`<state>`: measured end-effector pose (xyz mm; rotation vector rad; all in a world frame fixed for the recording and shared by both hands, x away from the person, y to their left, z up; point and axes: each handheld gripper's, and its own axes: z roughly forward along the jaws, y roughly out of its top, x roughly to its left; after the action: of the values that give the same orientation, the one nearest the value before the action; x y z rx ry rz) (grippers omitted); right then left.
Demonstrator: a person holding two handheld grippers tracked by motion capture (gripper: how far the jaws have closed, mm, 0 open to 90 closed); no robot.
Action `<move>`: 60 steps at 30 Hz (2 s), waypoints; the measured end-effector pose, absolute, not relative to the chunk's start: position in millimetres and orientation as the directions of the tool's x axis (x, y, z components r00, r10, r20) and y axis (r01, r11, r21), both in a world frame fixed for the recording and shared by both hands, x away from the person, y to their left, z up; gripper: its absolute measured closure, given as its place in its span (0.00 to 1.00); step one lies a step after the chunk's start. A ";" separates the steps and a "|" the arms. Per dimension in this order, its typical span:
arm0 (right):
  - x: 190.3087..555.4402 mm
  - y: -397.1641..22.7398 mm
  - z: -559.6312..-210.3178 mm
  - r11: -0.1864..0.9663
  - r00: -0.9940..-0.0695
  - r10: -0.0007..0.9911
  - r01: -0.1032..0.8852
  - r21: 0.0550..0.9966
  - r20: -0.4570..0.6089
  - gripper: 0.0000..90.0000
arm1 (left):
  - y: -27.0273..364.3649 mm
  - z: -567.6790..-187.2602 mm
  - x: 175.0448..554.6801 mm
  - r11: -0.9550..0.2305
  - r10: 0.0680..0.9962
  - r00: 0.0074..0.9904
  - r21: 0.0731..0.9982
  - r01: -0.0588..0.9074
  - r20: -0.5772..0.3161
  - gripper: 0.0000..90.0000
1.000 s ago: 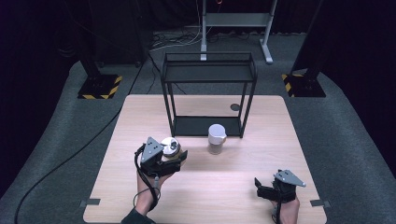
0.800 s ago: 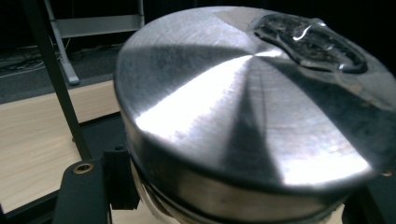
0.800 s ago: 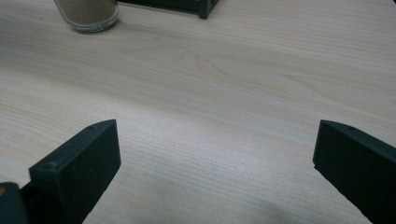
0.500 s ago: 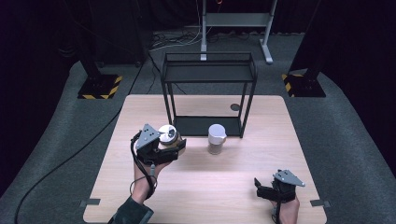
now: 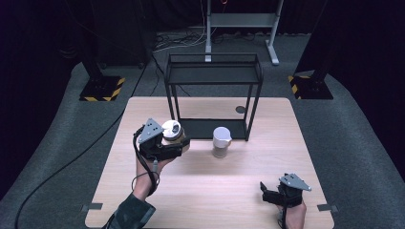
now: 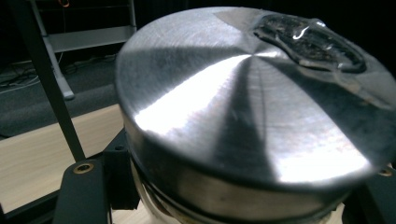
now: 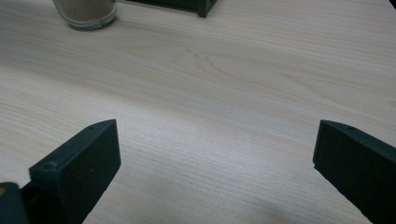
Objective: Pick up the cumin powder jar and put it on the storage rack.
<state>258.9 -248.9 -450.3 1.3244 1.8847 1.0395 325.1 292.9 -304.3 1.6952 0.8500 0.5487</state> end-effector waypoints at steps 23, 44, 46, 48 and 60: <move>259.5 -244.5 -449.3 0.207 -0.308 0.950 0.478 0.854 -0.057 0.00 | 296.6 -263.9 341.8 -0.158 0.781 0.624 0.959 0.234 -0.024 0.33; 259.9 -244.0 -449.1 0.208 -0.307 0.950 0.480 0.852 -0.059 0.00 | 293.3 -242.3 365.0 -0.171 0.792 0.610 0.955 0.242 -0.013 0.33; 259.5 -244.3 -449.4 0.211 -0.311 0.948 0.476 0.853 -0.061 0.00 | 292.7 -239.5 369.2 -0.174 0.795 0.606 0.954 0.245 -0.011 0.33; 259.7 -244.4 -449.3 0.210 -0.310 0.949 0.477 0.853 -0.060 0.00 | 293.0 -238.3 371.2 -0.173 0.795 0.607 0.954 0.247 -0.013 0.33; 259.9 -244.7 -449.2 0.211 -0.313 0.948 0.478 0.853 -0.059 0.00 | 290.2 -210.5 390.4 -0.210 0.795 0.606 0.947 0.244 0.020 0.33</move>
<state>259.9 -244.7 -449.2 1.3186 1.8895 1.0094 390.4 290.2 -210.5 1.7537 0.8525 0.6374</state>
